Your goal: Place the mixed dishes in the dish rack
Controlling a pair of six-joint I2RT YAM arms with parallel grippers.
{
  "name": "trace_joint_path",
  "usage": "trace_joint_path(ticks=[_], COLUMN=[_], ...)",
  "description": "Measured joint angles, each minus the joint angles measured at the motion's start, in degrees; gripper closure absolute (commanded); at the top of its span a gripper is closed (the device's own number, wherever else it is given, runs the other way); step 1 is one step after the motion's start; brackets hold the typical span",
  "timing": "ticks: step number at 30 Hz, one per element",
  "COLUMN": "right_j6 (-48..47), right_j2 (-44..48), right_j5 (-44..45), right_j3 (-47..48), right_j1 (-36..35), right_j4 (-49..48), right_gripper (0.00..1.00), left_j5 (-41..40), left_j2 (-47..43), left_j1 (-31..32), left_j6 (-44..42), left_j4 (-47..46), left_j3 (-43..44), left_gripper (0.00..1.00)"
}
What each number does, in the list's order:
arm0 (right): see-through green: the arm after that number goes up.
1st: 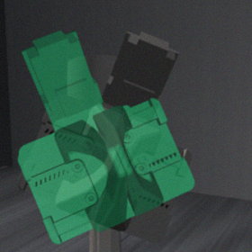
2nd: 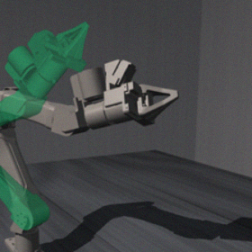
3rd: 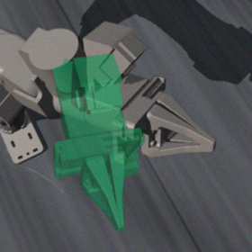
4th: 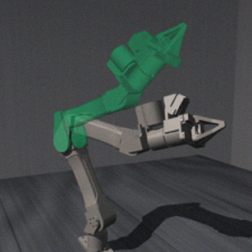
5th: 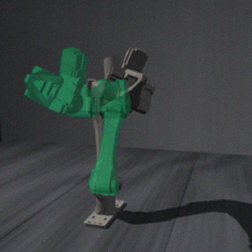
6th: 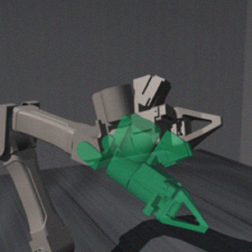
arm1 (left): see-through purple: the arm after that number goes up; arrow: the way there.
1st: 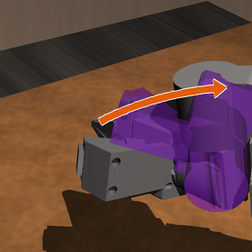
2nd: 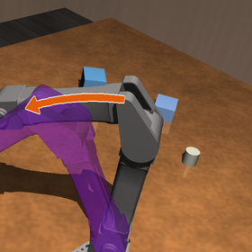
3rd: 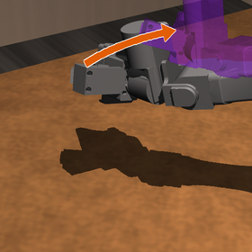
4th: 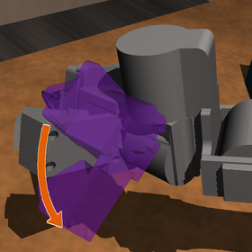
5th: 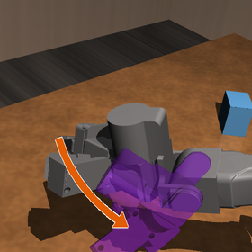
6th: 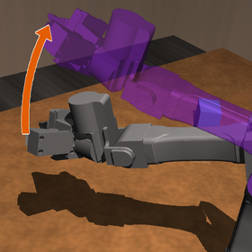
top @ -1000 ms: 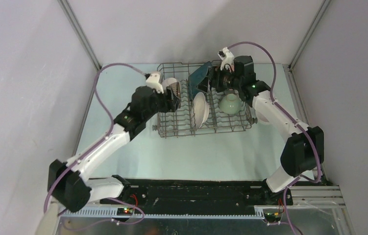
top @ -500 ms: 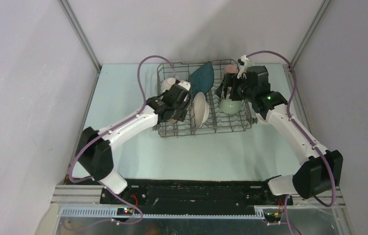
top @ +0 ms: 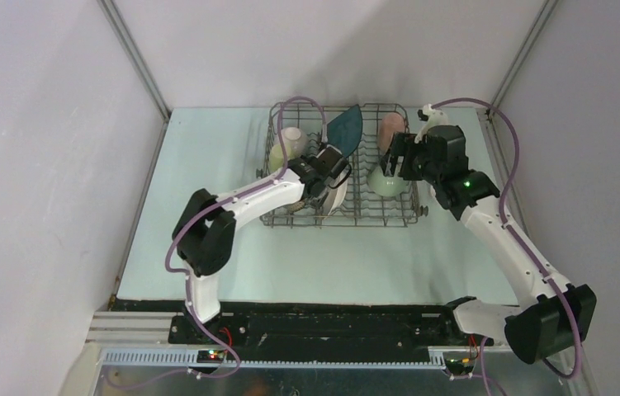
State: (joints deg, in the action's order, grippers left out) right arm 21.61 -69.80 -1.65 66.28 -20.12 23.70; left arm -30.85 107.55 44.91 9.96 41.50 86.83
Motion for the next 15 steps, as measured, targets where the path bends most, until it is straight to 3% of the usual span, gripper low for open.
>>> trace_joint_path(ticks=[9, 13, 14, 15], right_j6=[0.5, 0.7, 0.8, 0.9], right_j2=[1.2, 1.2, 1.2, 1.2], right_j5=[0.4, 0.1, 0.0, 0.0], right_j3=[-3.3, -3.4, -3.4, -3.4], right_j1=[2.0, 2.1, 2.1, 2.1], right_j4=[0.9, 0.6, 0.6, 0.6], right_gripper=[0.23, 0.23, 0.23, 0.23], left_j5=[-3.1, -3.6, -3.7, -4.1], left_j2=[2.8, 3.0, 3.1, 3.6], left_j1=[0.3, 0.5, 0.5, 0.5], left_j6=[0.0, 0.1, 0.1, 0.1], left_j4=[2.8, 3.1, 3.5, 4.3], left_j3=[0.0, 0.0, 0.3, 0.9], left_gripper=[0.99, 0.9, 0.74, 0.45])
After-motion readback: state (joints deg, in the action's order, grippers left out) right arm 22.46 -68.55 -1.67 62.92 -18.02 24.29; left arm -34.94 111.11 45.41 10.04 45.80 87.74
